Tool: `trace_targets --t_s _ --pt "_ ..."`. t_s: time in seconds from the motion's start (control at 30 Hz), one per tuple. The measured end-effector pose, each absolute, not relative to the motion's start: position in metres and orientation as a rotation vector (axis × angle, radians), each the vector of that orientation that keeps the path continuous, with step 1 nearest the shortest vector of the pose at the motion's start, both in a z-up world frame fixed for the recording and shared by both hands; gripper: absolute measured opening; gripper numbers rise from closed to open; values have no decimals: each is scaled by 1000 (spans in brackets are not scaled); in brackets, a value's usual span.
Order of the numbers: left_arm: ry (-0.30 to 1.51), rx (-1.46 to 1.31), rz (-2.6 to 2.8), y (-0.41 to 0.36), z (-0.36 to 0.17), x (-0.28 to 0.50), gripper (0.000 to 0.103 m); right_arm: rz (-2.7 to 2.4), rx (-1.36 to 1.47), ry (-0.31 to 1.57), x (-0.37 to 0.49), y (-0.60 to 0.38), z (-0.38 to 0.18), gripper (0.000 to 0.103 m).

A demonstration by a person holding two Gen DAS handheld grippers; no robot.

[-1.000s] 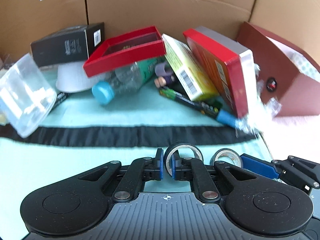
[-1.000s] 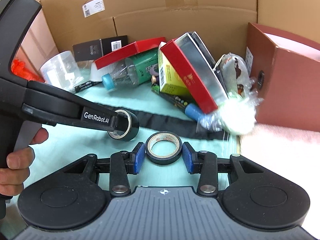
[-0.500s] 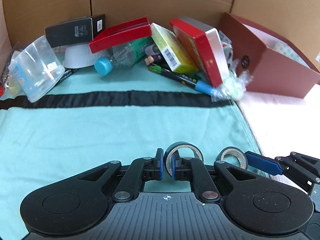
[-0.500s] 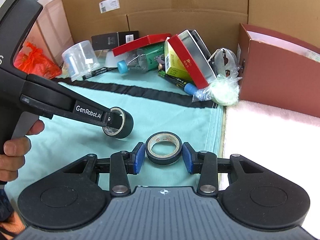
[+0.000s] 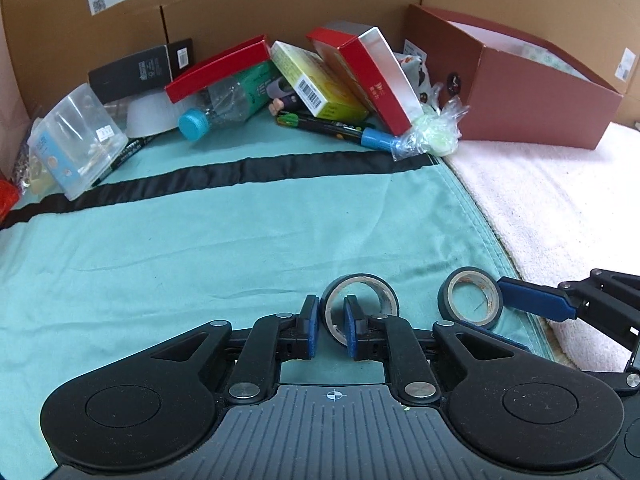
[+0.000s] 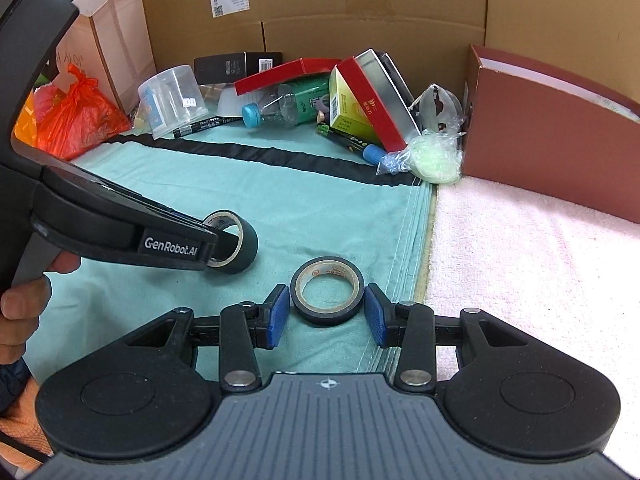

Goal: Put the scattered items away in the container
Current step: 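Lift the held tape rolls off the cloth with both tools, then carry both tape rolls over the open red container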

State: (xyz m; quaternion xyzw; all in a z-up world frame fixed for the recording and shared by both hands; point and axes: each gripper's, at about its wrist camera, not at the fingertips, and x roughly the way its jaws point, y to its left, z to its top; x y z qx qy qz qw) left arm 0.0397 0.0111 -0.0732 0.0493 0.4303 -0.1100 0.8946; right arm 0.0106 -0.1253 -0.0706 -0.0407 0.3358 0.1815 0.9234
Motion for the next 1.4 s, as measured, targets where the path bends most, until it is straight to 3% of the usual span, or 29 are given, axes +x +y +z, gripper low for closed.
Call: trace_targets --t_s 0.53,0.67,1.4 --pt "886 140 -231 1 -75 42 29 378 -81 678 12 -126 -73 47" --pt "894 149 -230 -2 -72 41 11 384 -64 685 13 -129 -72 46" --pt "762 161 -343 -63 -7 46 6 286 -4 520 15 -192 -22 46"
